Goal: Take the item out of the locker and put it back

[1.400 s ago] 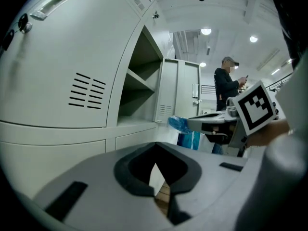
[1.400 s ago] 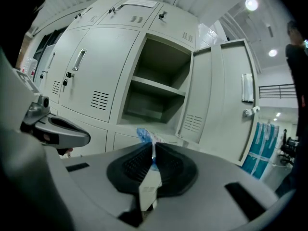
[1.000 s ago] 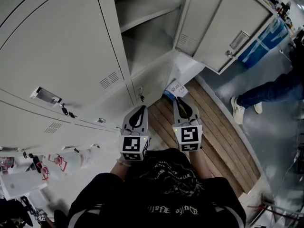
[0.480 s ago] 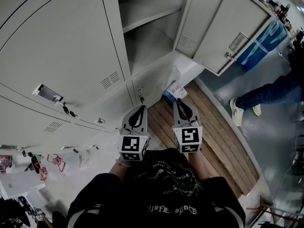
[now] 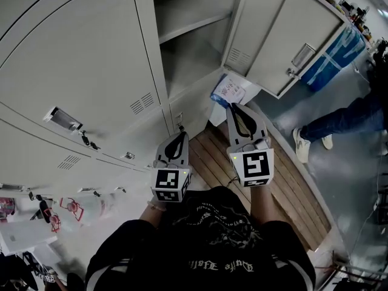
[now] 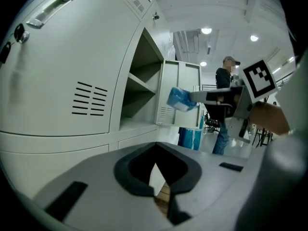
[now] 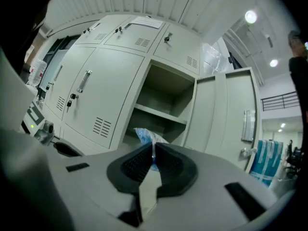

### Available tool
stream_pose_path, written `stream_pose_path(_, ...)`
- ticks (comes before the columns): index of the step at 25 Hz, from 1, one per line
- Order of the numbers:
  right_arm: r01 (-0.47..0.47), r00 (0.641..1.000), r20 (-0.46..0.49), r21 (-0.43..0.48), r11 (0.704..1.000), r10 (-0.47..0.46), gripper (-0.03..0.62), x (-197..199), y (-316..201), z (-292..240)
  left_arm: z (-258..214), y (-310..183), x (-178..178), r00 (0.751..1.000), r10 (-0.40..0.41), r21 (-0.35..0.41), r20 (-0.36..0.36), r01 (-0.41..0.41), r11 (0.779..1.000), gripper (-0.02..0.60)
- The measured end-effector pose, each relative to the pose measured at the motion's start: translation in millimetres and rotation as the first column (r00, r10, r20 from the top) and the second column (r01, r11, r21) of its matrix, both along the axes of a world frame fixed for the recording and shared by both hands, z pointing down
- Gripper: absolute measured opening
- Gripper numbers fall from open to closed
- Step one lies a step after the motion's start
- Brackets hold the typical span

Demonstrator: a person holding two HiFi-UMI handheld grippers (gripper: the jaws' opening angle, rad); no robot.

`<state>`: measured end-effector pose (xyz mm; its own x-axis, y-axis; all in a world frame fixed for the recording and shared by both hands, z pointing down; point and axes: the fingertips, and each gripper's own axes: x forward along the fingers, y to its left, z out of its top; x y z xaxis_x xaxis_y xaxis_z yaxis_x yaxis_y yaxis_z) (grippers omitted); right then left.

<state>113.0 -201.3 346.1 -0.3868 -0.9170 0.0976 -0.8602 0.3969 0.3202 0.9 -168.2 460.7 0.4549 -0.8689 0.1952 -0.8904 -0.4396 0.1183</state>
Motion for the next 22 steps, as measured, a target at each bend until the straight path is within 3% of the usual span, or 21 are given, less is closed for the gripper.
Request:
stream_pose_path(11, 0.124, 0.992, -0.053, 0.149, 0.981, -0.117, 0.018, -24.3, -45.1, -74.8, 11.2, 5.8, 12.2, 0.997, 0.069, -0.053, 0.024, -0.068, 0.996, 0.006)
stream_pose_path(16, 0.181, 0.977, -0.152, 0.221, 0.958, -0.149, 0.018, -48.6, -63.7, -104.2, 5.9, 1.5, 11.9, 0.997, 0.066, -0.046, -0.034, -0.068, 0.997, 0.006)
stream_pose_path(22, 0.233, 0.960, -0.211, 0.241, 0.942, -0.183, 0.018, -71.9, -93.8, -123.2, 11.9, -6.6, -2.1, 0.998, 0.041, -0.063, -0.055, -0.044, 0.997, 0.006)
